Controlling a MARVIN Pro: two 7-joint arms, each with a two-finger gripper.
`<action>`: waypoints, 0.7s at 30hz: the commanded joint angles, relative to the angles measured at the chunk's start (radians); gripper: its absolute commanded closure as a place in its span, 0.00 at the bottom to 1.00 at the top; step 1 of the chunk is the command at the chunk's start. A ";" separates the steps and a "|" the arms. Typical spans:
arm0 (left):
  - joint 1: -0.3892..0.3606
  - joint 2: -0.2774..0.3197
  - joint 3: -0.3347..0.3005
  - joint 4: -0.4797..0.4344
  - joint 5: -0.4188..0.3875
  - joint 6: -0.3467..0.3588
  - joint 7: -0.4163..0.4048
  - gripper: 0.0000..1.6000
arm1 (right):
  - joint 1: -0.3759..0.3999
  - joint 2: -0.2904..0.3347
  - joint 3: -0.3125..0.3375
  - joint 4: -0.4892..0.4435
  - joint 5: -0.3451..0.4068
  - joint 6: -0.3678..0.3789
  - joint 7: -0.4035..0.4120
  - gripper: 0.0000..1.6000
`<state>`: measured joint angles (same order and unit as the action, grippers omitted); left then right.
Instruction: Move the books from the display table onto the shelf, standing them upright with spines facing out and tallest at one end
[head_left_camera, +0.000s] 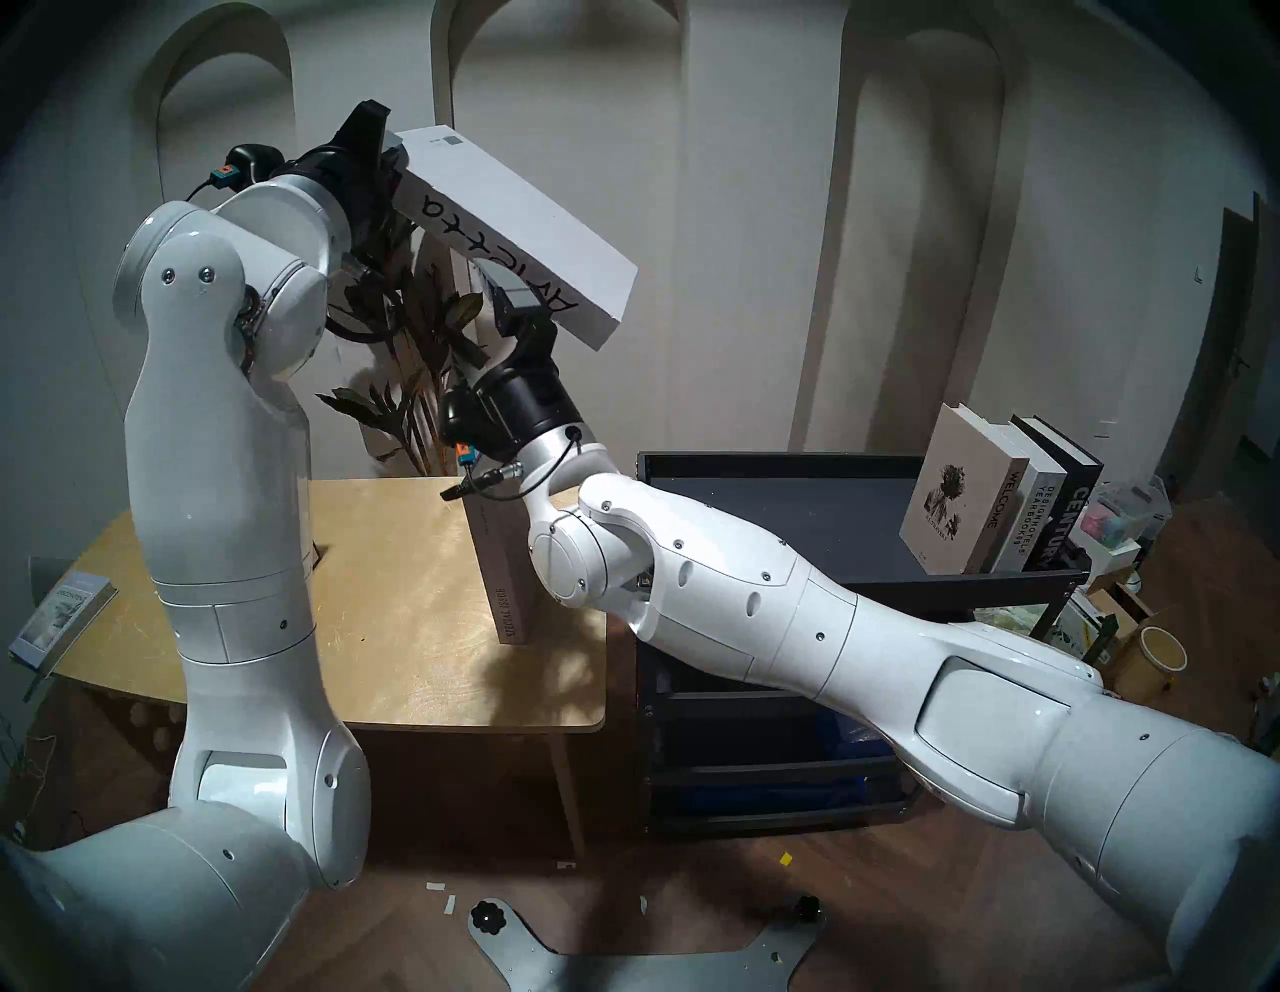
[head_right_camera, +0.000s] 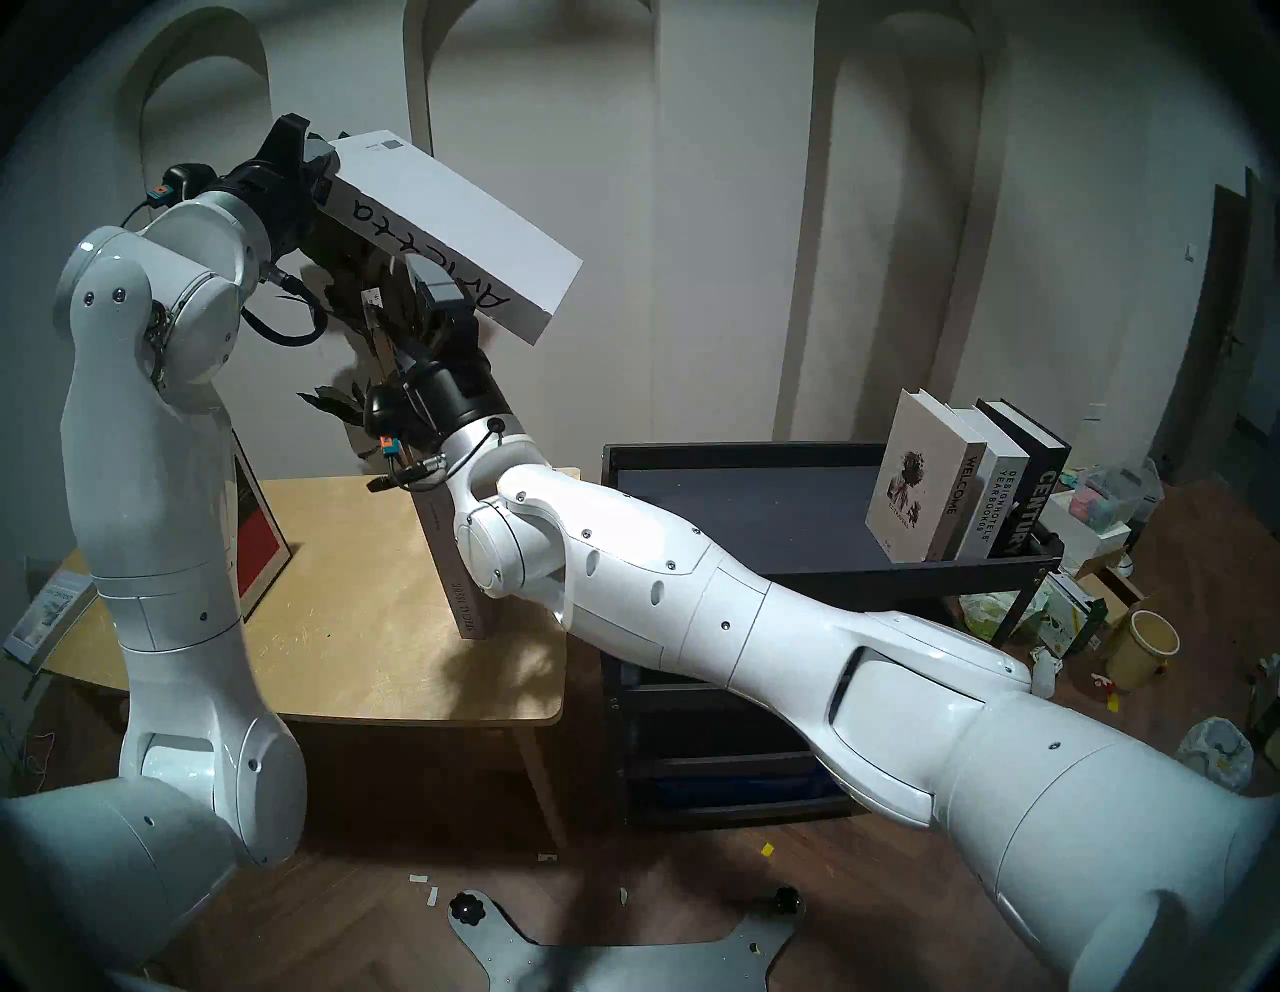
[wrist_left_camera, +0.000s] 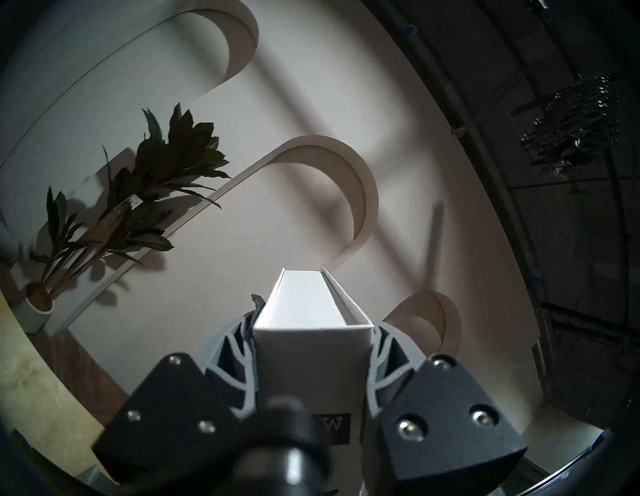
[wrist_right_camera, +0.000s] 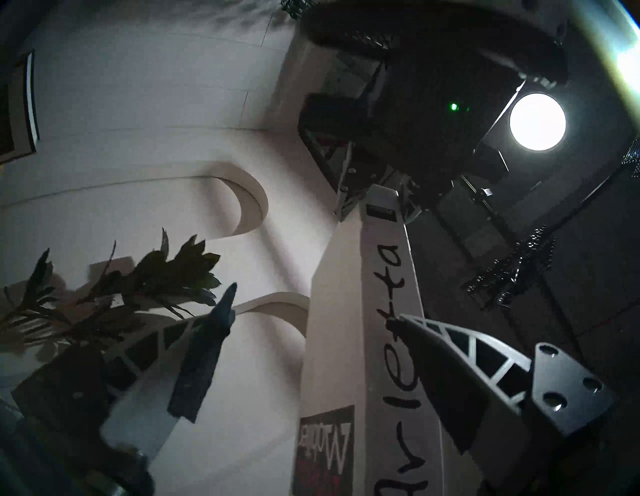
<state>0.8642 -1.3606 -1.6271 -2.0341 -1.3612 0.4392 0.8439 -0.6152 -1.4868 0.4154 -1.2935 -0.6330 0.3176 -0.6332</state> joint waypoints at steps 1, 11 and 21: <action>-0.072 -0.051 0.002 -0.035 -0.021 -0.022 0.109 1.00 | 0.052 -0.105 0.058 0.102 -0.022 0.056 -0.099 0.00; -0.113 -0.105 0.013 -0.042 -0.062 -0.047 0.312 1.00 | 0.052 -0.203 0.106 0.249 -0.037 0.071 -0.272 0.00; -0.143 -0.132 0.021 -0.069 -0.102 -0.068 0.458 1.00 | 0.053 -0.268 0.161 0.361 -0.002 0.003 -0.411 0.62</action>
<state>0.7733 -1.4712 -1.6055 -2.0712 -1.4503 0.3808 1.2546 -0.5859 -1.6891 0.5355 -0.9634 -0.6624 0.3760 -0.9728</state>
